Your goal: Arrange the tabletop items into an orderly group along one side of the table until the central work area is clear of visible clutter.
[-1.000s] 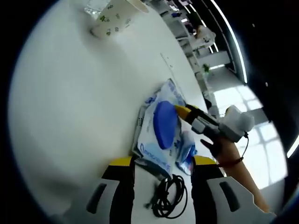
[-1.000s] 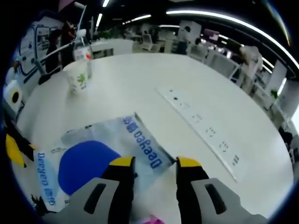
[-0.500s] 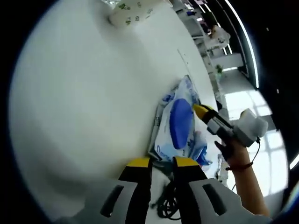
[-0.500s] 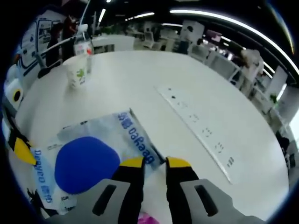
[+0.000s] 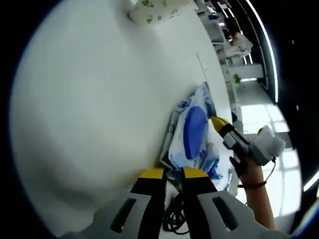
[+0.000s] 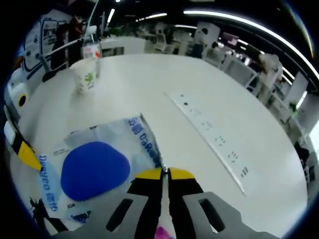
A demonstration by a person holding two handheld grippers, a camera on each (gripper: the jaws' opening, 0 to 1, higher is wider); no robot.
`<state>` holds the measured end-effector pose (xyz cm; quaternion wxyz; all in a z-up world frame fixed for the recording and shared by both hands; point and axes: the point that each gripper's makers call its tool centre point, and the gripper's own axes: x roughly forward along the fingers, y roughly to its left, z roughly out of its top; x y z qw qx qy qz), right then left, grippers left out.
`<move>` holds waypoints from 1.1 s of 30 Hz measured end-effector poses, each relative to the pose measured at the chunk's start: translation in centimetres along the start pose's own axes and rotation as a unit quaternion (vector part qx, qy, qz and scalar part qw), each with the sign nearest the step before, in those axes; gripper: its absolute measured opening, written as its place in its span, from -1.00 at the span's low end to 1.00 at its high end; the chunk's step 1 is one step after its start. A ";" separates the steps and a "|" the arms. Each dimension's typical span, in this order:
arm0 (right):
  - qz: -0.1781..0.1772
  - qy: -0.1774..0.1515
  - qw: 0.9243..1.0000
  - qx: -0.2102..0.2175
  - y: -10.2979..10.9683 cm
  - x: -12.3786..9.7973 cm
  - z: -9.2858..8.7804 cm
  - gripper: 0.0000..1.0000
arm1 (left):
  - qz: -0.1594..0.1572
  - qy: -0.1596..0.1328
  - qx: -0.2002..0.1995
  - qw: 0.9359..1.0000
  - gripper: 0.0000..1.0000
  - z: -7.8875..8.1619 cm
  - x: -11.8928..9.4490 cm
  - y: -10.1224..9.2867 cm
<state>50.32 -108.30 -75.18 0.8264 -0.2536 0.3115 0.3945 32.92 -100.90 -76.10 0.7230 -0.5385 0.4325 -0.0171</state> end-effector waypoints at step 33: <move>0.016 -0.005 0.999 0.035 0.8 -4.0 2.4 -1.00 | -0.020 -0.044 -0.040 0.998 -0.95 5.4 -4.0 -0.9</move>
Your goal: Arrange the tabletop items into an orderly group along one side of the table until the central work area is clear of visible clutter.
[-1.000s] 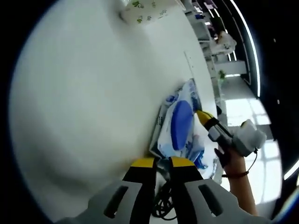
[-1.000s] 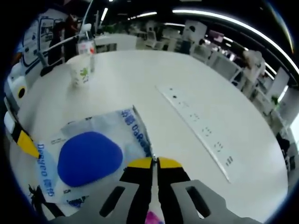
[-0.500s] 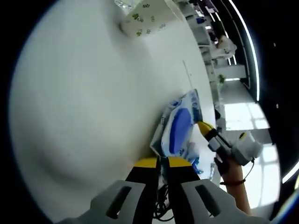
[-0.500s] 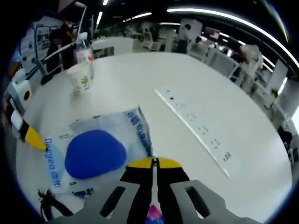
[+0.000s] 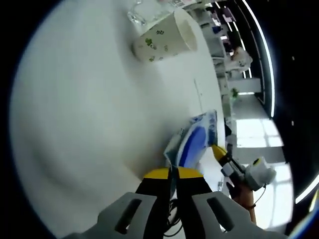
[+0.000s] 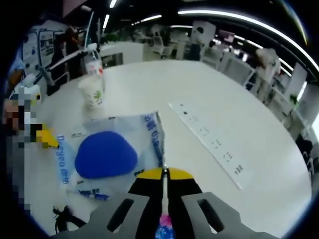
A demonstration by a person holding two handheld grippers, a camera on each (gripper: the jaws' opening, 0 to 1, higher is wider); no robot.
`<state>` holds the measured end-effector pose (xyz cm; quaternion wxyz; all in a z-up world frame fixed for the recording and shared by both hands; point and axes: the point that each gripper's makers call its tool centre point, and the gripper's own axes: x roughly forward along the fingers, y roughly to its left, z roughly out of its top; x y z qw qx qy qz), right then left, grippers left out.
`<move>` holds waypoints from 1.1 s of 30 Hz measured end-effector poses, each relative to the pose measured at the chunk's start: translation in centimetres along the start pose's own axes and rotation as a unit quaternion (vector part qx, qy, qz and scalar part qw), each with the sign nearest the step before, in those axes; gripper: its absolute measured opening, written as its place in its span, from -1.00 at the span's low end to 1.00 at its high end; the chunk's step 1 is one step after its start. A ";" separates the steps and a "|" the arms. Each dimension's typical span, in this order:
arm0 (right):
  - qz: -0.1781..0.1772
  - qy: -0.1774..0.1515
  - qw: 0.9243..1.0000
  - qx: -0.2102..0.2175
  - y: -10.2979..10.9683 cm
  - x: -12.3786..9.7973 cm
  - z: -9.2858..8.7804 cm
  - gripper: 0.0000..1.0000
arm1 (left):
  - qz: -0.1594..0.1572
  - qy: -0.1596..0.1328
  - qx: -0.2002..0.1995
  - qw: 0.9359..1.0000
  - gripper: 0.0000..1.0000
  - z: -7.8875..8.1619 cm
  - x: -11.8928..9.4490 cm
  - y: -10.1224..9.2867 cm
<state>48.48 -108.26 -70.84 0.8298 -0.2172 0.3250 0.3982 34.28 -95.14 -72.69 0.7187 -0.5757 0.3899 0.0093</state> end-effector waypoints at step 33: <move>0.069 0.018 0.997 0.039 6.1 -5.0 -2.9 -1.00 | 0.009 -0.079 0.069 0.994 -0.97 7.0 -1.7 -1.3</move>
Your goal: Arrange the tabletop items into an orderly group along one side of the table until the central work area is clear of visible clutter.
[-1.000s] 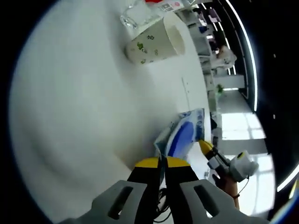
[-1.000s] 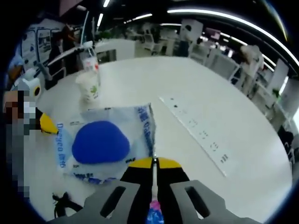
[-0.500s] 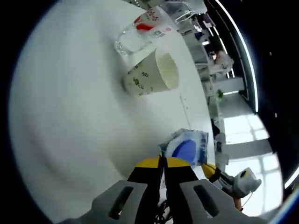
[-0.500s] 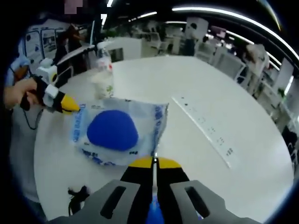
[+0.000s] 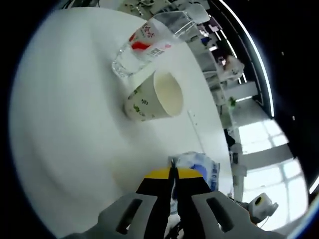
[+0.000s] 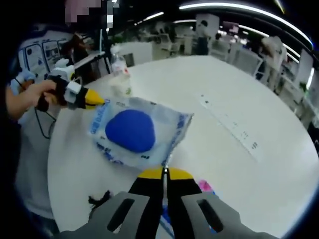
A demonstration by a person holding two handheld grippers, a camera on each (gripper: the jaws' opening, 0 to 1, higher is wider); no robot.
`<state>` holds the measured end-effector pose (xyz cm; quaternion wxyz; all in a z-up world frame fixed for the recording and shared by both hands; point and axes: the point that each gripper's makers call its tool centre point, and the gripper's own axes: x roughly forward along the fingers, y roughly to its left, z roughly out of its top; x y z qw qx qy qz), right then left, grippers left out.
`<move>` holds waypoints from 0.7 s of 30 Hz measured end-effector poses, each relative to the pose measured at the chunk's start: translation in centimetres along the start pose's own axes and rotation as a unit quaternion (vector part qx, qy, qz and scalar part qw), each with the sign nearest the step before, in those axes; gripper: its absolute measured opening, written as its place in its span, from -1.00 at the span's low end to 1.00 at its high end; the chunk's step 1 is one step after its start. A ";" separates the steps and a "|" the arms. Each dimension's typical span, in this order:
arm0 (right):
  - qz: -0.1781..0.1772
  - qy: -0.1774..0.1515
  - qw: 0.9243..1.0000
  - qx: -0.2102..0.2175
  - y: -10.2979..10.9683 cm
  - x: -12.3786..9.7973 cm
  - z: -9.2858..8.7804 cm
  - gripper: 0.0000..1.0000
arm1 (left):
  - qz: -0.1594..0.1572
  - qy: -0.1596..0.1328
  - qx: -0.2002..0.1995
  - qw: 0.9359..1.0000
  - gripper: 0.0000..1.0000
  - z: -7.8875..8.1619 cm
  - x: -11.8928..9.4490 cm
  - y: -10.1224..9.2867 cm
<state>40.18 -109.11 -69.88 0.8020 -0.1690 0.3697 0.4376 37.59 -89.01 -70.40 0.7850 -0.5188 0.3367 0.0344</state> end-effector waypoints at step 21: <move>0.035 0.011 0.999 0.028 4.5 -0.2 -2.1 -1.00 | 0.023 -0.021 0.157 0.987 -0.97 1.4 1.3 0.0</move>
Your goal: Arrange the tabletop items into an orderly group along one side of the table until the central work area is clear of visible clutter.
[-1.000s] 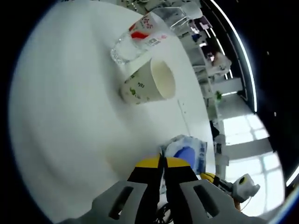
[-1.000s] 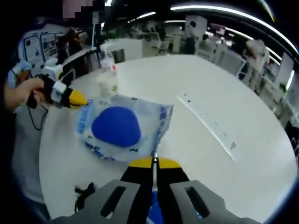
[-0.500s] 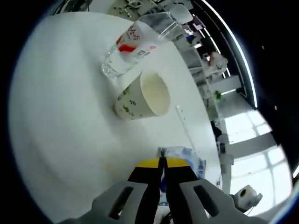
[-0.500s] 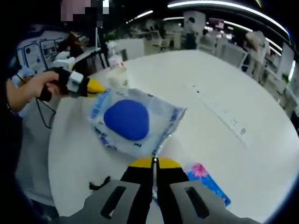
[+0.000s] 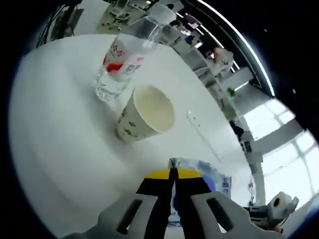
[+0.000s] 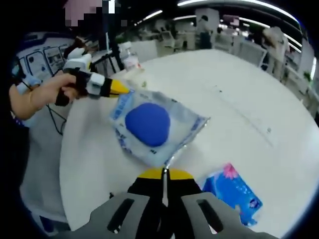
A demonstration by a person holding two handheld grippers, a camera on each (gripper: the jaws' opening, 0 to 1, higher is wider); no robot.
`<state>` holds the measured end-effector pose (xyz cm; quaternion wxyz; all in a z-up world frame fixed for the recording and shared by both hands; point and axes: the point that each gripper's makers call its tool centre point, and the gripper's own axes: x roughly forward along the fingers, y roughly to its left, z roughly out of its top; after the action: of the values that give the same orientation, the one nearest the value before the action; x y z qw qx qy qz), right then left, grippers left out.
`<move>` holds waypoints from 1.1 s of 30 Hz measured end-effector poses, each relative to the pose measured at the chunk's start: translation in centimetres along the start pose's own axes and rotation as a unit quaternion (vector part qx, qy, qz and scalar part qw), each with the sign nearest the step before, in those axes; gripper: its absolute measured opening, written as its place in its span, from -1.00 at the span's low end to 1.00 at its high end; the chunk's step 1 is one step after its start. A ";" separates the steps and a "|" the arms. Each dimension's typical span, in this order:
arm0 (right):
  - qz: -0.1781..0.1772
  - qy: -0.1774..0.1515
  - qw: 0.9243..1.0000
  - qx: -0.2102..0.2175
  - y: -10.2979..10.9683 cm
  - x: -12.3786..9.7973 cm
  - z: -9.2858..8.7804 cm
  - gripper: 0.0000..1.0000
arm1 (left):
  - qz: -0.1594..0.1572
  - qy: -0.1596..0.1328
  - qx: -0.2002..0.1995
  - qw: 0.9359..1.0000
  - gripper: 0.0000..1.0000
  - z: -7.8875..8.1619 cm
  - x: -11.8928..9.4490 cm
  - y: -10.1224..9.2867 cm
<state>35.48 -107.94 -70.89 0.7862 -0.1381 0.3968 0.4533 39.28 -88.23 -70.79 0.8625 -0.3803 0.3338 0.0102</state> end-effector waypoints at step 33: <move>-0.009 -0.018 0.999 0.047 0.1 0.8 -0.7 -1.00 | 0.046 0.019 0.230 0.972 -0.97 1.5 4.4 -2.3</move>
<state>35.31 -107.83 -71.89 0.8032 -0.0960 0.4021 0.4290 44.13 -89.91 -71.17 0.9191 -0.1558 0.3604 -0.0346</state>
